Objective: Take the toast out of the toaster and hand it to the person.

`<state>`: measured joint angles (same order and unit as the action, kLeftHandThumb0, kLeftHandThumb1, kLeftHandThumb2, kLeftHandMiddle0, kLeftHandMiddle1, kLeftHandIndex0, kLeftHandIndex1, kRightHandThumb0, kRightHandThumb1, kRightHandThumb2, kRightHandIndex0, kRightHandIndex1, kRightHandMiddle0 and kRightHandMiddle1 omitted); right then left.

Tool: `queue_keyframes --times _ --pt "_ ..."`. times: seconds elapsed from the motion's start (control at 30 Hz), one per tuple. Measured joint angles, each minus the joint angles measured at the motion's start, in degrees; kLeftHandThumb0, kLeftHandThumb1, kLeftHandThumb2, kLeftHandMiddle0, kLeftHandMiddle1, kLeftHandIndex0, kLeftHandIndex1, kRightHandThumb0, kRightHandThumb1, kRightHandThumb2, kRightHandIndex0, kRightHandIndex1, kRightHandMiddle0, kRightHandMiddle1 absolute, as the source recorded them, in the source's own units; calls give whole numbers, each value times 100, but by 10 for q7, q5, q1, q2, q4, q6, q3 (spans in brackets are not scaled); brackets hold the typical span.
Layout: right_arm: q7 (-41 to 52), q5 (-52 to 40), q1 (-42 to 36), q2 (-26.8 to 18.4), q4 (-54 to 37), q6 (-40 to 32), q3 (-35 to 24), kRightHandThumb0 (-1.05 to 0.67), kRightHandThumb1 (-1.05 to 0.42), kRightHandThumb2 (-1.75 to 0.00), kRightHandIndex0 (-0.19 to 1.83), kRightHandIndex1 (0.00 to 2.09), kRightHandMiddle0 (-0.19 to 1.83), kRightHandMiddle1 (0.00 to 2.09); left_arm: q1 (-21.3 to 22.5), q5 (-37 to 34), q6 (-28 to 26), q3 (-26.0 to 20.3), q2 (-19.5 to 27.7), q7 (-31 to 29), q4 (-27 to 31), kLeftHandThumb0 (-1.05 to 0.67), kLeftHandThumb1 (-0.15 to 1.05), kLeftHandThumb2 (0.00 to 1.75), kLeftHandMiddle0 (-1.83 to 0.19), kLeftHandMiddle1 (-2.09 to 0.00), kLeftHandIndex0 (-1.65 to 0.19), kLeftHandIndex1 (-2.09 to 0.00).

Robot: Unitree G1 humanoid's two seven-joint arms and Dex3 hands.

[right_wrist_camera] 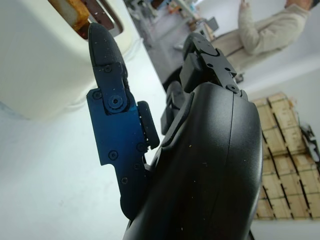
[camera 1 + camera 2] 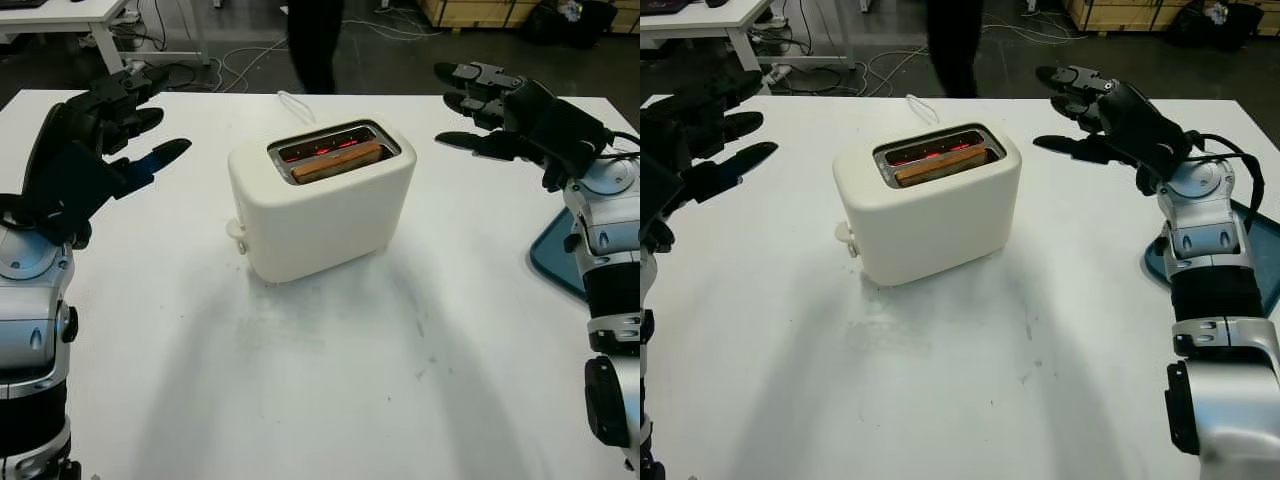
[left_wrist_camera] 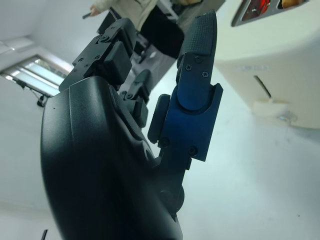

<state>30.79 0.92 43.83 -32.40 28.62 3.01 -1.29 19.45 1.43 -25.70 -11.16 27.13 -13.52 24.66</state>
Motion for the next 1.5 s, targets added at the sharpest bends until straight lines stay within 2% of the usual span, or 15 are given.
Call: queue_keyframes --times 0.97,1.5 --pt "0 23 10 0 4 21 12 -73 -92 -8 30 3 32 1 13 -1 -14 7 -2 0 -7 -63 92 12 -23 -54 -46 -1" --pt "0 24 10 0 4 21 12 -71 -92 -8 30 2 32 1 14 -1 -14 7 -2 0 -7 -62 92 13 -19 -64 -46 -1"
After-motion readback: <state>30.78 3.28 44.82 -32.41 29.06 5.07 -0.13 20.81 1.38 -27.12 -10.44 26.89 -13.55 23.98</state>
